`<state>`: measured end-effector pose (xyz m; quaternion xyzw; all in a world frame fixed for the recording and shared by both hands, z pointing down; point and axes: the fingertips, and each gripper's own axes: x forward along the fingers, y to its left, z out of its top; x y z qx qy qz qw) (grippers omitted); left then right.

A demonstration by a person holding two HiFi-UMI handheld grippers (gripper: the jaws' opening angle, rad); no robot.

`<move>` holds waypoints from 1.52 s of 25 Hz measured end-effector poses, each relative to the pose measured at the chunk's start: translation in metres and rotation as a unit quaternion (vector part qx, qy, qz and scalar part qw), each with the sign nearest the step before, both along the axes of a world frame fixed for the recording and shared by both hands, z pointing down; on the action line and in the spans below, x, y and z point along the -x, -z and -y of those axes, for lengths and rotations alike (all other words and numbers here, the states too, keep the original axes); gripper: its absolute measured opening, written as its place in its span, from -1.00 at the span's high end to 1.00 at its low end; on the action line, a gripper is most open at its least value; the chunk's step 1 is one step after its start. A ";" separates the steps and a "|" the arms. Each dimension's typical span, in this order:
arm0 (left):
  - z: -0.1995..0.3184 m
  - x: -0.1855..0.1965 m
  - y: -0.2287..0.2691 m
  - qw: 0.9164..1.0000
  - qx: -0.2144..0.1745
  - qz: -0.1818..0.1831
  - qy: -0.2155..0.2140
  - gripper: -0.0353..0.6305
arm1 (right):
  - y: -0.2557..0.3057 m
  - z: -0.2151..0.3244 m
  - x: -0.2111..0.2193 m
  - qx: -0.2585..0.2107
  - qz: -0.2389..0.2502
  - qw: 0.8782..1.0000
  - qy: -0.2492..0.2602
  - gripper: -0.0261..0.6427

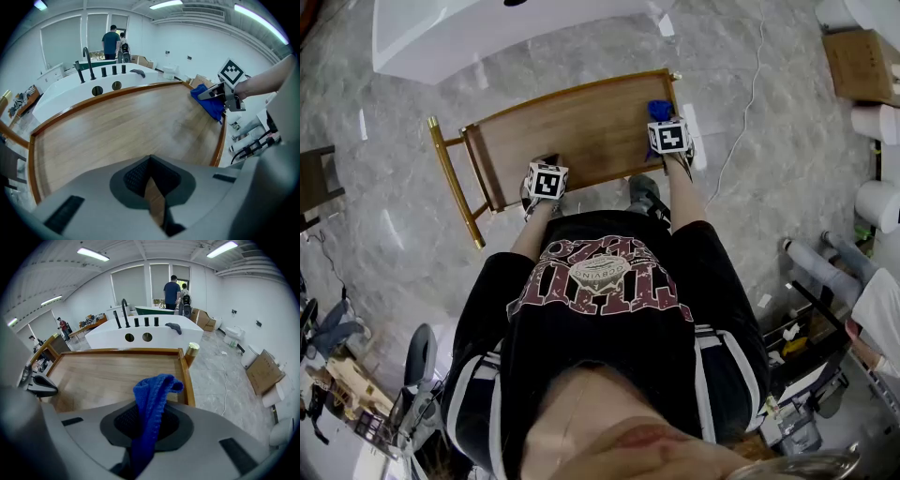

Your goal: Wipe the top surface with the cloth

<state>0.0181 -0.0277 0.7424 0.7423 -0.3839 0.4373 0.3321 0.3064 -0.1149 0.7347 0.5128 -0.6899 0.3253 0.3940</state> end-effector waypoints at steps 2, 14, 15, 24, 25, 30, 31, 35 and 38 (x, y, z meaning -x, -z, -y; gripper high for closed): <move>-0.005 -0.003 0.002 1.000 -0.001 -0.006 0.001 0.76 | -0.001 -0.001 0.005 -0.001 0.001 1.000 0.006 0.75; -0.019 0.012 0.001 1.000 0.006 0.002 0.022 0.76 | -0.004 -0.003 0.048 0.007 0.020 0.999 0.044 0.75; -0.020 0.014 0.000 1.000 0.004 0.001 0.024 0.76 | -0.004 -0.004 0.053 0.007 0.021 0.999 0.049 0.75; -0.032 0.029 0.000 0.999 0.009 0.001 0.050 0.76 | -0.004 -0.006 0.088 0.017 0.026 0.996 0.086 0.75; -0.032 0.032 0.000 0.999 0.007 0.001 0.053 0.76 | -0.004 -0.006 0.092 0.018 0.028 0.996 0.087 0.75; -0.037 0.042 0.001 0.997 0.009 0.000 0.072 0.76 | -0.004 -0.007 0.108 0.020 0.034 0.995 0.095 0.75; -0.038 0.043 0.001 0.997 0.009 0.000 0.073 0.76 | -0.003 -0.007 0.110 0.021 0.035 0.995 0.095 0.75; -0.041 0.048 0.002 0.997 0.005 0.003 0.074 0.76 | -0.003 -0.007 0.120 0.023 0.042 0.994 0.102 0.75; -0.043 0.052 0.002 0.997 0.005 0.003 0.082 0.76 | -0.004 -0.009 0.131 0.027 0.050 0.992 0.114 0.75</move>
